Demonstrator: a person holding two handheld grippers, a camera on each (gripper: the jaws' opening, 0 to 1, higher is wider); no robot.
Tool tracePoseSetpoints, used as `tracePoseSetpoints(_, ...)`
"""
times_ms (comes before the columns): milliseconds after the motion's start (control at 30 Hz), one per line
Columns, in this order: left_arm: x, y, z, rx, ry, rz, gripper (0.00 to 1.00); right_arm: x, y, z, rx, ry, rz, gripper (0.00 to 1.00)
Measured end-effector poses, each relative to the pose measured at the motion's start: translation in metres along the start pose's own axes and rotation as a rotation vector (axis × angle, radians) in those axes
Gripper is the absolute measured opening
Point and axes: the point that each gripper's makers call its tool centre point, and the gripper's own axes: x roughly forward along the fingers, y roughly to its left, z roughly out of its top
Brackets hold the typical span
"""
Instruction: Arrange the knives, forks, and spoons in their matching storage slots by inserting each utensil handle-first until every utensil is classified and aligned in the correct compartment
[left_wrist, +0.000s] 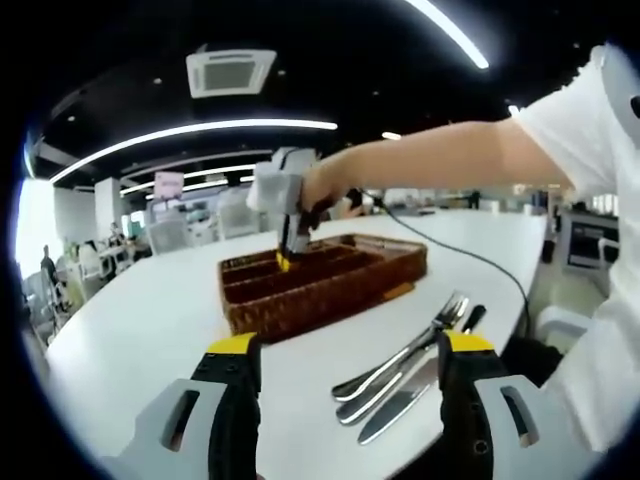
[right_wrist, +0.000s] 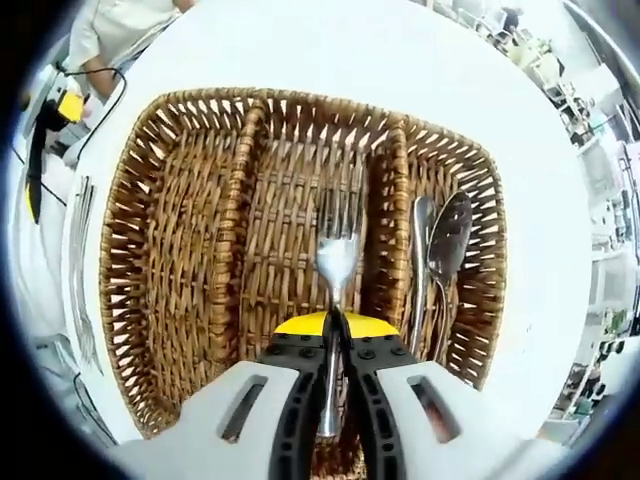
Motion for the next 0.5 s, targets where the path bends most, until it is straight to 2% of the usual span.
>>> tracePoseSetpoints(500, -0.0045, 0.0001, 0.0034, 0.011, -0.005, 0.005, 0.72, -0.0033, 0.0047, -0.0016, 0.04, 0.014, -0.018, 0.06)
